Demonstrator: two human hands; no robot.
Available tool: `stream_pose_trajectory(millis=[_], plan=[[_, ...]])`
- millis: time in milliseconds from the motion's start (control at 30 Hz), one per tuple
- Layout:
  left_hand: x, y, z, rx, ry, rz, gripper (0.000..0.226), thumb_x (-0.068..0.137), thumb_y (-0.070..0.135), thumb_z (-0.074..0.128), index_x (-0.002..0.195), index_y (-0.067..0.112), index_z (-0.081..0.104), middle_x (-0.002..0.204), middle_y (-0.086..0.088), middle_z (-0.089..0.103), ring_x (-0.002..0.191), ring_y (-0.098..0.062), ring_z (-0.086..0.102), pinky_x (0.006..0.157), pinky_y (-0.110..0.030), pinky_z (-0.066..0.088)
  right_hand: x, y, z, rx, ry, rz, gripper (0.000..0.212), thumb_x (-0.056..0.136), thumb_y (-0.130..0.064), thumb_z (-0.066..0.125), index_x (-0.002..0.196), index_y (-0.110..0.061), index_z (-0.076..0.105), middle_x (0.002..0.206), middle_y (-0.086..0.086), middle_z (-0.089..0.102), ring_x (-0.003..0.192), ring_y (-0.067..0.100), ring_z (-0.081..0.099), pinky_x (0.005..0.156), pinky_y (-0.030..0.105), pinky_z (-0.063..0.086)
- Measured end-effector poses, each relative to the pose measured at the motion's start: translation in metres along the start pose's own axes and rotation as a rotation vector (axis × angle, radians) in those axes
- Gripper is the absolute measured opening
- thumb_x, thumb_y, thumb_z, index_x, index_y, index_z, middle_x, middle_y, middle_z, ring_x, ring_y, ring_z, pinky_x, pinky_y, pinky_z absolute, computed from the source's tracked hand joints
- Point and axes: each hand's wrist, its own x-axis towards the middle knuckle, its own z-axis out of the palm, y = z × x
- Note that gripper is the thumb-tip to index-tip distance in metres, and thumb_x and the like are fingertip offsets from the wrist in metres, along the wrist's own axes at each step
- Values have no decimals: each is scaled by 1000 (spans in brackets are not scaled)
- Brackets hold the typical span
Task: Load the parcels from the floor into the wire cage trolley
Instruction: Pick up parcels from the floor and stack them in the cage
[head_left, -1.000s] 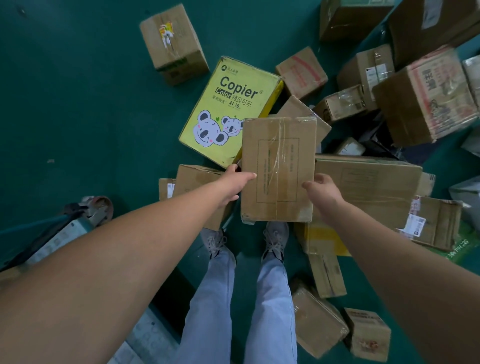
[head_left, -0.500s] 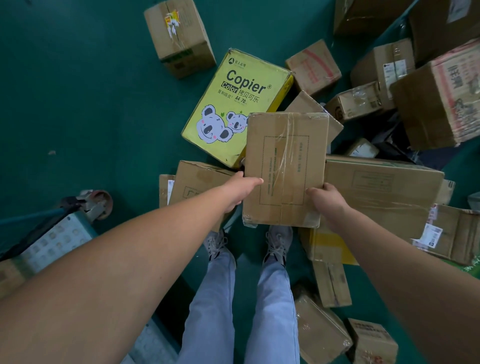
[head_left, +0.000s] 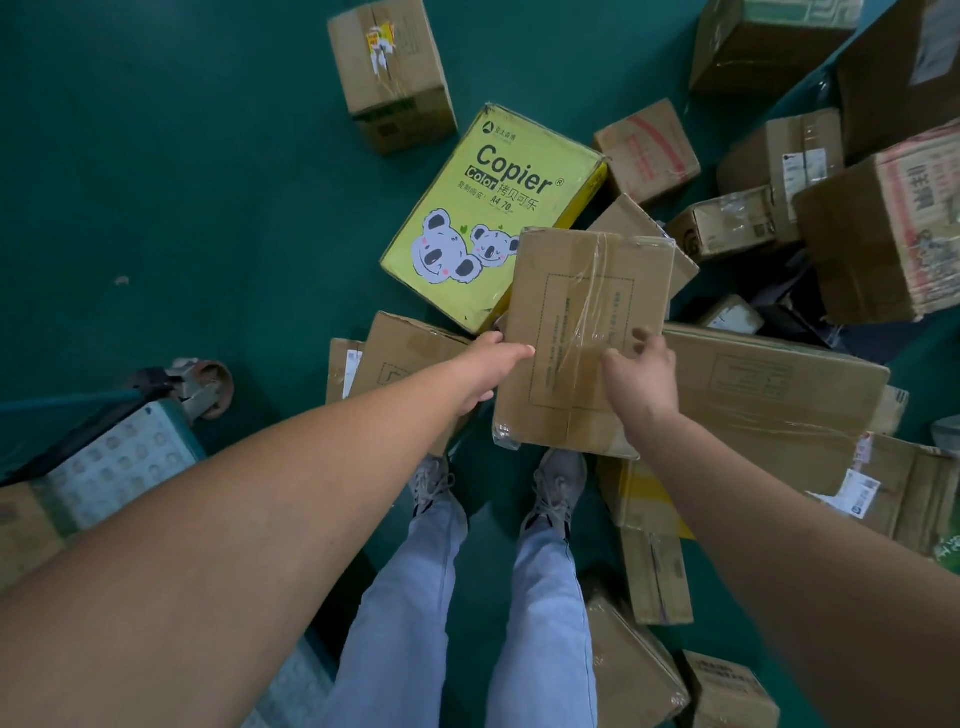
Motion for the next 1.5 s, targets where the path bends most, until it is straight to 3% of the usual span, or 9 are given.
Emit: stream_pose_trajectory(millis=[300,433,600,767,833,933,1067,1367,1500], plan=[[30,25,-86,-21,88,71,69,101,38,58,161,22,27,163,-5,34,141,-26,43,113,-44,42,-23,-89,106,5,-242,-149,40,98,-20,51,138,-20,55,123,-4,62,102,15,61,96,38,54],[86,21,-137,11,100,56,64,101,38,58,158,21,33,160,-7,39,140,-29,45,116,-49,40,14,-98,172,-15,-294,-67,39,98,-20,51,136,-18,56,119,-3,62,87,10,57,82,31,50],[160,16,-179,15,61,9,52,104,33,53,152,17,43,152,-12,49,140,-33,46,120,-49,34,80,-84,226,24,-256,156,36,101,-19,51,137,-15,52,118,4,57,100,20,53,81,28,40],[238,6,-193,-93,30,-67,60,103,39,58,155,17,38,125,-6,59,112,-17,61,116,-36,42,161,-70,270,61,-174,284,11,98,-13,52,87,-10,49,81,4,43,72,21,40,62,33,35],[265,-1,-193,-101,17,-94,62,102,39,58,156,17,37,119,-6,58,104,-16,61,114,-37,44,186,-66,284,103,-180,314,12,96,-20,55,103,-12,48,96,7,52,86,25,48,75,37,46],[305,-11,-191,-86,-1,-129,62,103,37,57,158,20,33,152,-13,45,132,-27,52,113,-38,45,223,-54,306,211,-132,372,40,90,-28,60,124,-10,49,123,11,52,103,27,51,95,42,47],[344,-12,-186,-59,11,-100,55,105,31,54,156,23,35,162,-10,33,145,-26,39,119,-39,37,254,-48,327,302,-55,448,81,93,-33,63,159,-12,22,162,13,32,145,33,37,119,49,33],[366,-21,-189,-71,17,-151,59,102,36,57,155,20,36,157,-12,39,130,-27,55,107,-39,50,274,-40,335,356,31,548,113,80,-70,67,163,-28,3,169,5,15,152,35,22,122,53,25],[363,-21,-192,-35,55,-131,46,104,30,54,147,24,40,147,-9,47,121,-26,56,107,-42,49,272,-42,338,404,78,509,103,81,-58,76,158,-31,13,163,7,24,135,34,38,107,48,36]])
